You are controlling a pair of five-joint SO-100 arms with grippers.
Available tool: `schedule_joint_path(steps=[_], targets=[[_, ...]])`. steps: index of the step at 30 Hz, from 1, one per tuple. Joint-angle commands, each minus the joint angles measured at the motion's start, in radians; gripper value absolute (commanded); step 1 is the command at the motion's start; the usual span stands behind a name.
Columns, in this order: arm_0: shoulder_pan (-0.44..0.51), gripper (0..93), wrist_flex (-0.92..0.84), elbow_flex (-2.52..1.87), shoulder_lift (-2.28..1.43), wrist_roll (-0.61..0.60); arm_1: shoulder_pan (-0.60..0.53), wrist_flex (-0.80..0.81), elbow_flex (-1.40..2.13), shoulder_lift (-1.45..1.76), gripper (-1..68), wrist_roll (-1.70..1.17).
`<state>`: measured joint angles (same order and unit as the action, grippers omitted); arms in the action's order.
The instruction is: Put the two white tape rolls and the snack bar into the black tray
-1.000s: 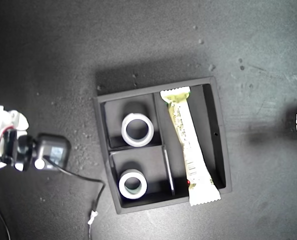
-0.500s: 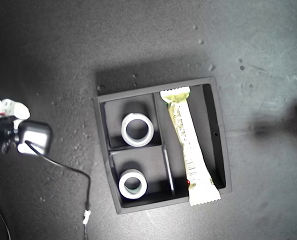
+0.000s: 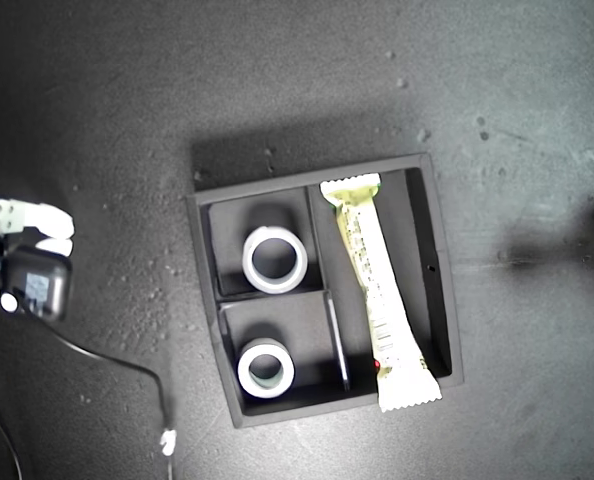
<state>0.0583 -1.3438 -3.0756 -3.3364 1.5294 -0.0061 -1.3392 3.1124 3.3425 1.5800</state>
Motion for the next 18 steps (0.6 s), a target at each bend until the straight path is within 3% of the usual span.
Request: schedule_joint_path(steps=[1,4,6,11,14,16,18], targets=[[0.009,-0.1,-0.02,-0.063,-0.052,0.029,-0.009,-0.005,0.011,-0.008,-0.3,0.006],[0.011,0.2,-0.054,-0.063,-0.035,0.095,0.011,-0.002,0.011,0.006,0.1,0.002],[-0.003,0.7,-0.055,-0.063,-0.035,0.092,-0.011,-0.002,0.011,0.006,4.3,-0.032],[0.012,4.3,-0.052,-0.063,-0.051,0.146,-0.026,-0.005,0.011,-0.003,4.3,-0.169],[0.008,4.3,-0.052,-0.063,-0.051,-0.023,-0.031,-0.002,0.011,0.006,4.3,-0.175],[0.011,4.3,-0.052,-0.063,-0.051,-0.049,-0.031,-0.002,0.011,0.006,4.3,-0.175],[0.011,4.3,-0.052,-0.063,-0.051,-0.155,-0.031,-0.002,0.011,0.006,4.3,-0.175]])
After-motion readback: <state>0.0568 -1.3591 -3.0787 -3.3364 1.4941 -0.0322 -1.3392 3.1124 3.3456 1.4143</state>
